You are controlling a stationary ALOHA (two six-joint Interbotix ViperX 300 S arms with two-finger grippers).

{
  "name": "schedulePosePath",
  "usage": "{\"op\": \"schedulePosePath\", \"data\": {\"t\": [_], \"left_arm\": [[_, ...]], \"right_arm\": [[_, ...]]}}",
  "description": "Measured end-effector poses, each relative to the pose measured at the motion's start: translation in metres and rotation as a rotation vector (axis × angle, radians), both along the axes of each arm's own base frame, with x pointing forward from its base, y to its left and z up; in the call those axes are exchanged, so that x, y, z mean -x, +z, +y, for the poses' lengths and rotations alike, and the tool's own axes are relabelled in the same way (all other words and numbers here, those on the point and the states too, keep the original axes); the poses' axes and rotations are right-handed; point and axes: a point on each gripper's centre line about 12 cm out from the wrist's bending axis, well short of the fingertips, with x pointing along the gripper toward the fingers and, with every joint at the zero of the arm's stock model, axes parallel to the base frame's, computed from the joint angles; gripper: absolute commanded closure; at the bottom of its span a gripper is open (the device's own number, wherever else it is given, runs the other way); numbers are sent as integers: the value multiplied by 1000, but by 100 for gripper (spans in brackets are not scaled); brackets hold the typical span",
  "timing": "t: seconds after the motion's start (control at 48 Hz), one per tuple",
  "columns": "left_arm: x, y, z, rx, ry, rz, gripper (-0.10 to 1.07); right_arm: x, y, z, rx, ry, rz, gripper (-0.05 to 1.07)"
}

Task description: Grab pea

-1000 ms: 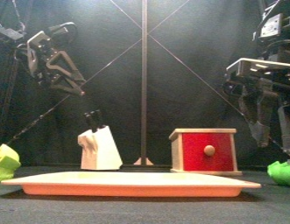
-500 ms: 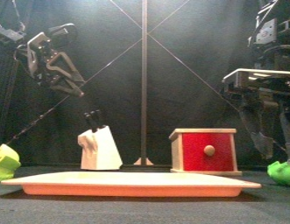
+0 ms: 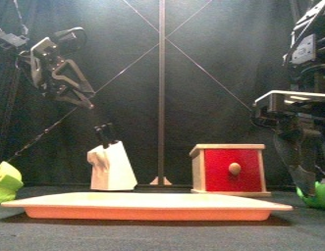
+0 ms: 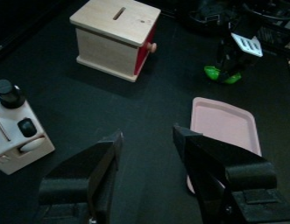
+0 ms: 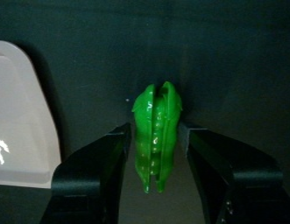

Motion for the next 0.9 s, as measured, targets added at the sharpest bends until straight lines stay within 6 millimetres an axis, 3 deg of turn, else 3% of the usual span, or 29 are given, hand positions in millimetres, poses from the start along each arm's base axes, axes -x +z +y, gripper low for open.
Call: {"op": "schedulePosePath", "data": {"t": [0.896], "left_arm": [[1, 0, 1, 0, 4, 1, 12]], "right_arm": [[-1, -7, 0, -3, -1, 3, 22]]}}
